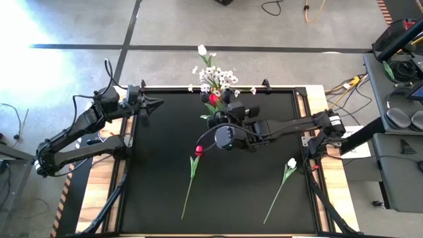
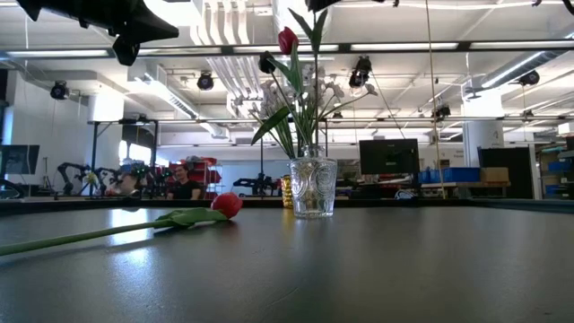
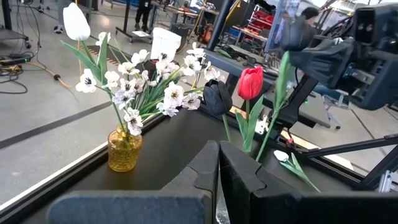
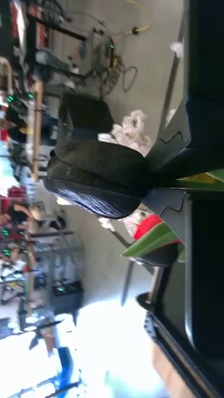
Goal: Sort flowers into vase by color
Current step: Put the black tulip into the transparent vase
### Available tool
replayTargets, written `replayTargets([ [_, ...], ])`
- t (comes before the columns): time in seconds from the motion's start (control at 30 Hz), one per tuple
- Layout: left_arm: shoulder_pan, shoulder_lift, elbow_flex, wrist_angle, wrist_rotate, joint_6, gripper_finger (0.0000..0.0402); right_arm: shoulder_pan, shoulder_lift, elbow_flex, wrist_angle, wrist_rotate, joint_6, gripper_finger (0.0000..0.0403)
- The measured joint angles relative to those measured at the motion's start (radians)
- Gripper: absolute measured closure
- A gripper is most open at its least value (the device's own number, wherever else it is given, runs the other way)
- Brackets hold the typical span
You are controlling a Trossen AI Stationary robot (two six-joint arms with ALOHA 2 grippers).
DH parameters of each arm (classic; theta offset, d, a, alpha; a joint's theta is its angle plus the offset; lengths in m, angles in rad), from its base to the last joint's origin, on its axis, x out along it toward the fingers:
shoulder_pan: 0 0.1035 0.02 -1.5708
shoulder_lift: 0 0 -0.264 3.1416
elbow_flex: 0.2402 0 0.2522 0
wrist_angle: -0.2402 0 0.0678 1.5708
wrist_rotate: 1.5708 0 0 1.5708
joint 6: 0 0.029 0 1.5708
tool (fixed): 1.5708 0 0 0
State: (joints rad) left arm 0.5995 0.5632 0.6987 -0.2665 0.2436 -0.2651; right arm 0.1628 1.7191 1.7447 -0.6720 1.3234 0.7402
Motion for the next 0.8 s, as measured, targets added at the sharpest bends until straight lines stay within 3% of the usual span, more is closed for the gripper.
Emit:
replayTargets([
  [0.37,0.0,0.0,0.0,0.0,0.0,0.006,0.0402,-0.041,0.0,-0.03,-0.011,-0.171,0.011,0.0301],
  [0.8,0.001,-0.006,0.0,-0.008,0.0,0.017,0.0402,-0.05,0.0,-0.069,-0.065,-0.294,0.078,0.0229],
])
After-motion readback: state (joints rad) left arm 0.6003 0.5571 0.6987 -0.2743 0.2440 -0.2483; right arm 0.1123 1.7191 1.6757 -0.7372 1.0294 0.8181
